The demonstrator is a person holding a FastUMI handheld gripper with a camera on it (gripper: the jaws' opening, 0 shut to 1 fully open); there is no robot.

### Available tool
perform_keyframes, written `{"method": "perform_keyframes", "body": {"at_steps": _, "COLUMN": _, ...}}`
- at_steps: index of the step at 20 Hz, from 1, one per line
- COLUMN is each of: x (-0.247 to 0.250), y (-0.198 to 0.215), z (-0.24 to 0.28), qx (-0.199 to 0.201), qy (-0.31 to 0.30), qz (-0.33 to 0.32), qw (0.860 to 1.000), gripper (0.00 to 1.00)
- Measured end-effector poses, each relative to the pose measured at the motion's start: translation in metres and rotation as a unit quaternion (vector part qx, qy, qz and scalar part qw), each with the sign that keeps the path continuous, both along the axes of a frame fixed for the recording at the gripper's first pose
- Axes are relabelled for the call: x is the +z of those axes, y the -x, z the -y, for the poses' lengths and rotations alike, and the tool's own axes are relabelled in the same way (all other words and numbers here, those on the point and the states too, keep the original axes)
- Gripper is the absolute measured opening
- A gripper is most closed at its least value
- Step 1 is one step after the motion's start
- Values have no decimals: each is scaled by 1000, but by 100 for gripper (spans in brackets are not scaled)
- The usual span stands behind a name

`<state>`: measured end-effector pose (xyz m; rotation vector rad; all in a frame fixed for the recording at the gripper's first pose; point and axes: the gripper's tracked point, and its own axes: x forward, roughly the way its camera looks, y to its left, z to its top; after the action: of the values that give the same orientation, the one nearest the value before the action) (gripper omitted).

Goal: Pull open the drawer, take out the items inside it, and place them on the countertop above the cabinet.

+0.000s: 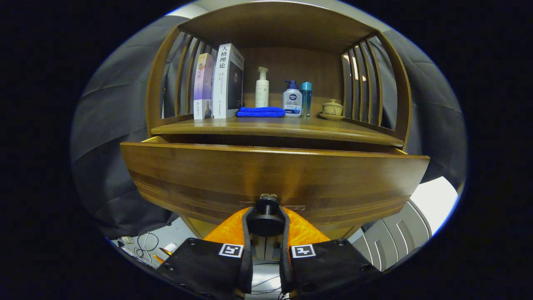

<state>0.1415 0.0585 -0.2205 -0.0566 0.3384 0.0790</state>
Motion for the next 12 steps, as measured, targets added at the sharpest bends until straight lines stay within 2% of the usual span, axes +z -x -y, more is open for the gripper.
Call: {"method": "perform_keyframes", "body": {"at_steps": 12, "x": -7, "y": 67, "z": -1, "qx": 6, "qy": 23, "qz": -1, "qw": 1000, "gripper": 28}}
